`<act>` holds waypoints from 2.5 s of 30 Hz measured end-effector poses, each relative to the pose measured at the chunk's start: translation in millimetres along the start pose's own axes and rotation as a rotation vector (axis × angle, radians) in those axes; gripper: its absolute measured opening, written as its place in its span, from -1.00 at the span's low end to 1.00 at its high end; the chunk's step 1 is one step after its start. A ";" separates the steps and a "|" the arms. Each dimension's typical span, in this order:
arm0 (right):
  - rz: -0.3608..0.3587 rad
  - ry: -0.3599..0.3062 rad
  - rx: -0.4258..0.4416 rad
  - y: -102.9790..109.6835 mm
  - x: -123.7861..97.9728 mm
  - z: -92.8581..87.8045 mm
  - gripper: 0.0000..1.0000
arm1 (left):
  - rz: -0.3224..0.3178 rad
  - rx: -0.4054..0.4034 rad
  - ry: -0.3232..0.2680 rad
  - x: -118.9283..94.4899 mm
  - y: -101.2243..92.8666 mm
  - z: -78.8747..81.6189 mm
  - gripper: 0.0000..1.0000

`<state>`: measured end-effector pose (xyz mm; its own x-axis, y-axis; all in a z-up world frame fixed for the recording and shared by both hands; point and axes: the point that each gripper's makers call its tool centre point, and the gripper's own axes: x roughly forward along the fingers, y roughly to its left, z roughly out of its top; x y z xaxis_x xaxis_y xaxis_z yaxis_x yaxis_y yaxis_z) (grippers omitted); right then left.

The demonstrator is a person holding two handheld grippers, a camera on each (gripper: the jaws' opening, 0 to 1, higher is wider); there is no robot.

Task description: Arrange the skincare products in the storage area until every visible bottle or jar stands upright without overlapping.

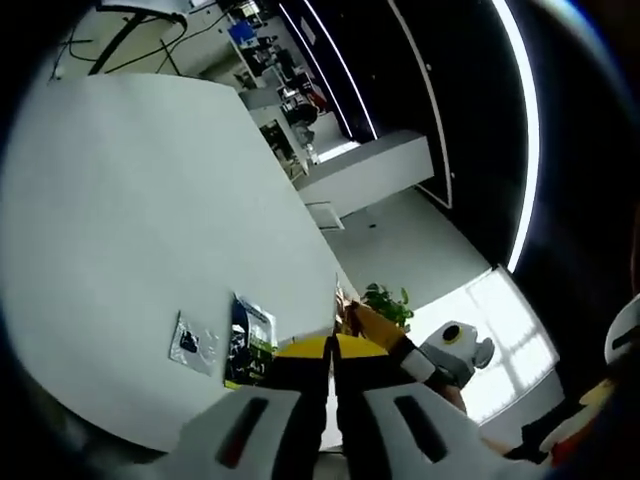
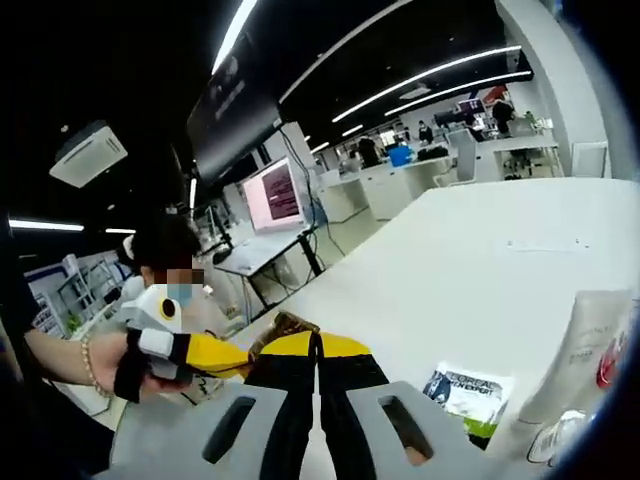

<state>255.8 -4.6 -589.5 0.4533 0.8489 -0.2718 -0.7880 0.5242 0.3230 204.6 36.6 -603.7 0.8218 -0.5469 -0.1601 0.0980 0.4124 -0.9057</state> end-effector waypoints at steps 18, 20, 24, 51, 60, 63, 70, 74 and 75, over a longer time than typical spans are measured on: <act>-0.118 0.105 -0.117 -45.1 43.8 -31.4 -0.98 | 0.090 -0.005 0.028 31.7 53.7 12.3 -0.99; -0.137 0.119 -0.120 -51.9 49.5 -35.8 -0.98 | 0.100 -0.016 0.033 37.3 62.3 13.6 -0.99; -0.172 0.149 -0.126 -68.4 61.2 -47.8 -0.98 | 0.125 -0.006 0.051 48.8 76.7 14.4 -0.99; -0.243 0.299 -0.273 -120.8 99.9 -99.1 -0.97 | 0.318 0.154 0.145 91.6 150.1 7.1 -0.99; -0.245 0.348 -0.319 -126.9 102.3 -111.3 -0.96 | 0.344 0.227 0.160 95.6 161.7 9.2 -0.99; -0.249 0.366 -0.367 -127.7 102.1 -112.3 -0.96 | 0.345 0.252 0.171 98.7 165.1 9.9 -0.99; -0.235 0.377 -0.401 -126.5 102.5 -116.0 -0.97 | 0.354 0.327 0.195 97.3 171.1 9.8 -0.98; -0.230 0.377 -0.437 -125.5 103.9 -116.2 -0.97 | 0.346 0.418 0.214 97.2 172.2 11.1 -0.97; -0.228 0.376 -0.439 -124.6 103.8 -115.6 -0.98 | 0.344 0.453 0.220 97.0 172.5 12.0 -0.97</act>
<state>352.9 10.4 -762.8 0.5156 0.5952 -0.6163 -0.8226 0.5451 -0.1617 307.9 63.4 -770.7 0.7185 -0.4449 -0.5346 0.1162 0.8346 -0.5384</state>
